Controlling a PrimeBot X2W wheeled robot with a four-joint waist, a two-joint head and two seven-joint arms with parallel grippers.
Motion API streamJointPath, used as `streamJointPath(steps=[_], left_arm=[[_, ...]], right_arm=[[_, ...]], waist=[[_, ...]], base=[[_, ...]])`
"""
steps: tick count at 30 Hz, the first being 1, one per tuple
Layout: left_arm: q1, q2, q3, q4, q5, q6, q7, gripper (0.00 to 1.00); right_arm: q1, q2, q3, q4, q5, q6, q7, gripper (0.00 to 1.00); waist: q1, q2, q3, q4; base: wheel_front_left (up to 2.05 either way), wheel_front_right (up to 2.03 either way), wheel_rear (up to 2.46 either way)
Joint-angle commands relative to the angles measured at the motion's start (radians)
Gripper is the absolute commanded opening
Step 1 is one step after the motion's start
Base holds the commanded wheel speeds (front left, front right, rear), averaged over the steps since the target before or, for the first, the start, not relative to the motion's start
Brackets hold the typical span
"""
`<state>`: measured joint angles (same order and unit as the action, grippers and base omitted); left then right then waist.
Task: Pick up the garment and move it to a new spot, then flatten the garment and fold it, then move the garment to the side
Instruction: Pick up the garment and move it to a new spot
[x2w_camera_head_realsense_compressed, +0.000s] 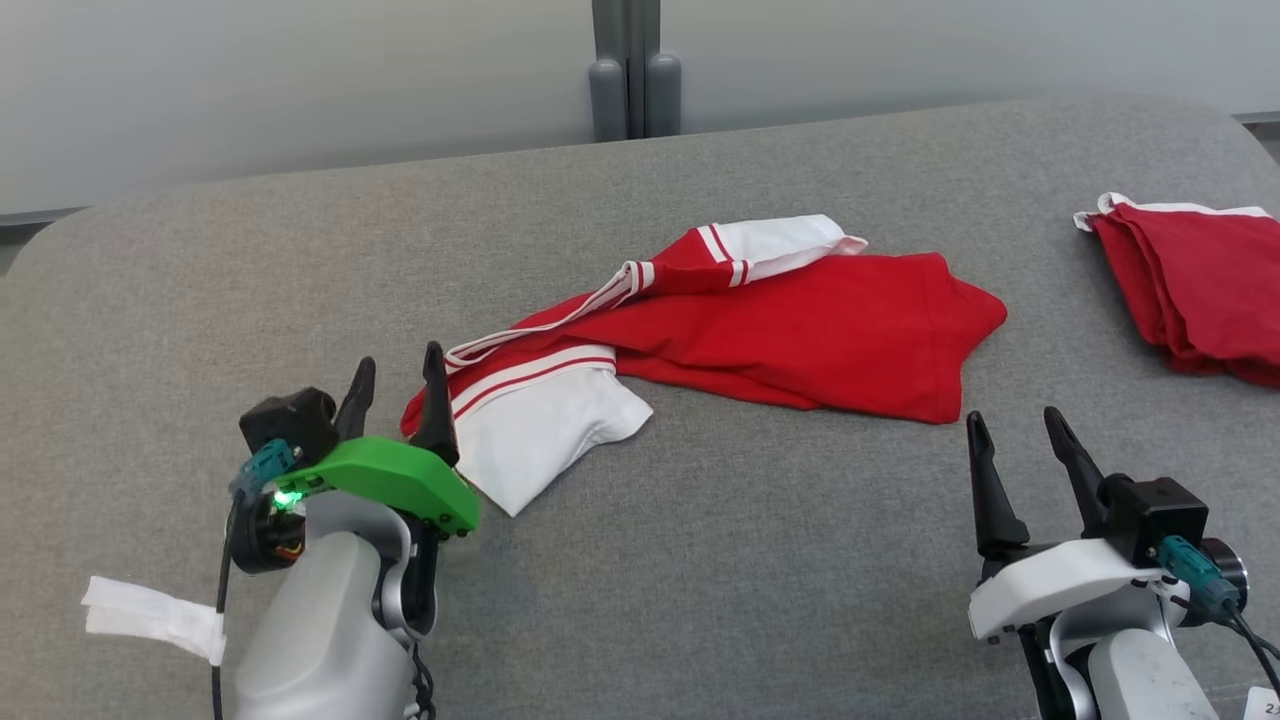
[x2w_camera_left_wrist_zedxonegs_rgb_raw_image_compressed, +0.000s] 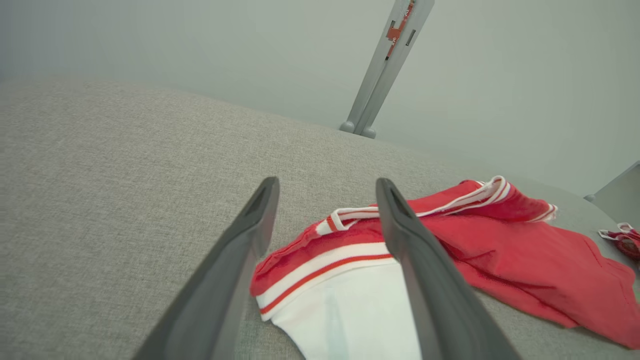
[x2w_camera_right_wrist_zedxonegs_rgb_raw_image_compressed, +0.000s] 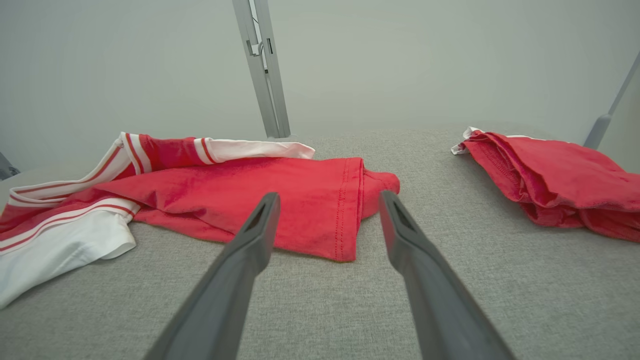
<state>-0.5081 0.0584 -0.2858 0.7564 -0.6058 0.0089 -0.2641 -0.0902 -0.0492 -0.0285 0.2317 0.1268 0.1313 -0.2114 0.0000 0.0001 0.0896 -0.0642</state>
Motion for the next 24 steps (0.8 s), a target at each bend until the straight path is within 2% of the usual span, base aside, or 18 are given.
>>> streamJointPath(steps=[1, 11, 24], left_arm=[[0.037, 0.001, 0.006, -0.022, 0.02, -0.004, 0.0, 1.0], [0.232, -0.007, 0.004, -0.22, 0.094, 0.001, 0.0, 1.0], [0.422, -0.006, -0.005, -0.413, 0.154, 0.054, 0.0, 1.0]], right_arm=[[0.01, -0.002, -0.005, -0.003, -0.008, -0.001, 0.002, 1.0], [0.054, -0.002, -0.031, -0.028, -0.032, -0.001, 0.01, 1.0], [0.108, -0.003, -0.004, -0.079, -0.005, -0.001, 0.017, 1.0]], waist=[[0.0, -0.0001, -0.014, 0.012], [0.0, -0.0001, -0.075, 0.06], [0.0, -0.0001, -0.106, 0.097]], base=[[0.0, 0.0, 0.0], [0.0, 0.0, 0.0], [0.0, 0.0, 0.0]])
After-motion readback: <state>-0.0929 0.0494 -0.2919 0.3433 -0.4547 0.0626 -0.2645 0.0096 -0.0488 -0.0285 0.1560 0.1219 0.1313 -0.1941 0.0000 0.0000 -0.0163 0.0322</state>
